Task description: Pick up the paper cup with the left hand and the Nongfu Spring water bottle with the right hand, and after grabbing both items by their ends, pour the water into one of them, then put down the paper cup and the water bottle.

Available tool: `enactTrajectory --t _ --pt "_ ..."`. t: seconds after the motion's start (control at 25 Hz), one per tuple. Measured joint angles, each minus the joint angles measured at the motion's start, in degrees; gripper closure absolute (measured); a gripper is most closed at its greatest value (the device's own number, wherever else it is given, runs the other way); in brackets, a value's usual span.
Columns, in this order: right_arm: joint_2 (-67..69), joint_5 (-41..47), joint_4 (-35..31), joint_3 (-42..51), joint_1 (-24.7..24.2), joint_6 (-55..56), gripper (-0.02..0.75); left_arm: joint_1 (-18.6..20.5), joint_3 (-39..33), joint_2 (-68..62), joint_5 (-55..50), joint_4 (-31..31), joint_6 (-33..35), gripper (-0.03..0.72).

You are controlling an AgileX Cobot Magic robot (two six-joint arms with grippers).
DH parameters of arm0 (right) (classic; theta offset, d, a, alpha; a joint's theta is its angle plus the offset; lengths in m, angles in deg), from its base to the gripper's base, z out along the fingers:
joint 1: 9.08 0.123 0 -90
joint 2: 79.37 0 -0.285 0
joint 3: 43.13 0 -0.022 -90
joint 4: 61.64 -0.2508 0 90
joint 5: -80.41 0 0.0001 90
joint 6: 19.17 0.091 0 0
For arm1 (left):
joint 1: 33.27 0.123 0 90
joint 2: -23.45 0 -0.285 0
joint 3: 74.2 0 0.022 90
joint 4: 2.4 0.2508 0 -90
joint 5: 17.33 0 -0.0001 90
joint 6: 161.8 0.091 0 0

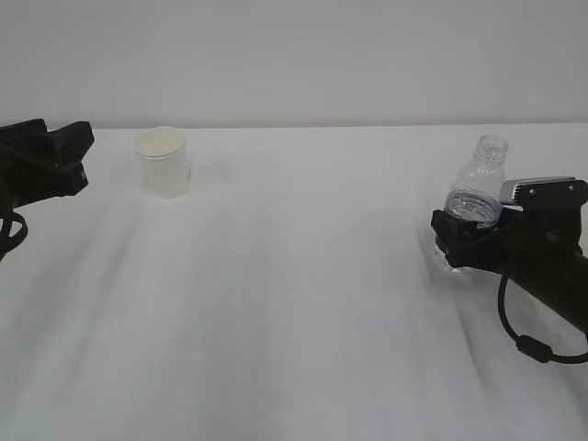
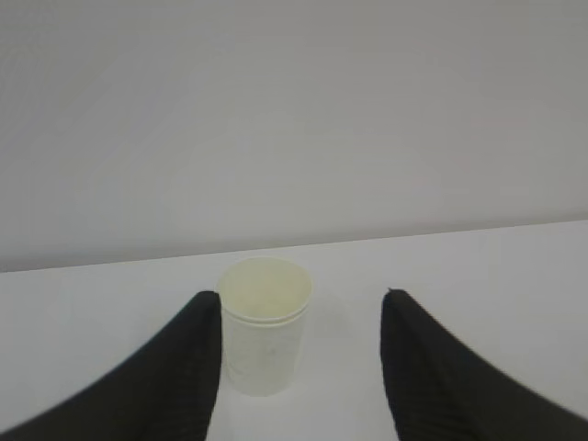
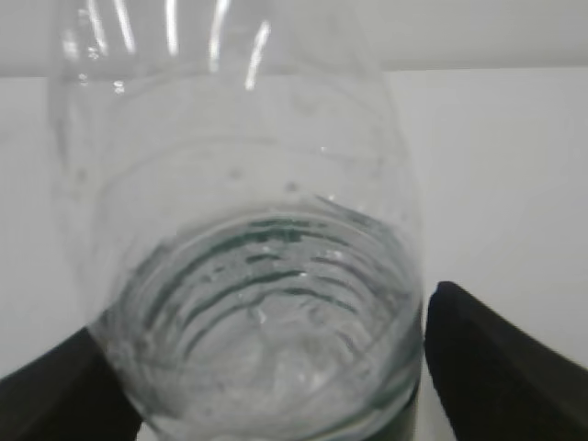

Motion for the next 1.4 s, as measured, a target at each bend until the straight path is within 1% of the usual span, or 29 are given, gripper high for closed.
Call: enactTrajectory --t 0.96,1.4 --pt "4.74 0.00 0.00 -4.06 0.00 1.30 0.080 0.00 0.00 -0.13 0.42 0.03 0.00 0.291" --pt "4.74 0.00 0.11 -4.06 0.00 1.43 0.146 0.00 0.00 -0.13 0.78 0.03 0.00 0.295"
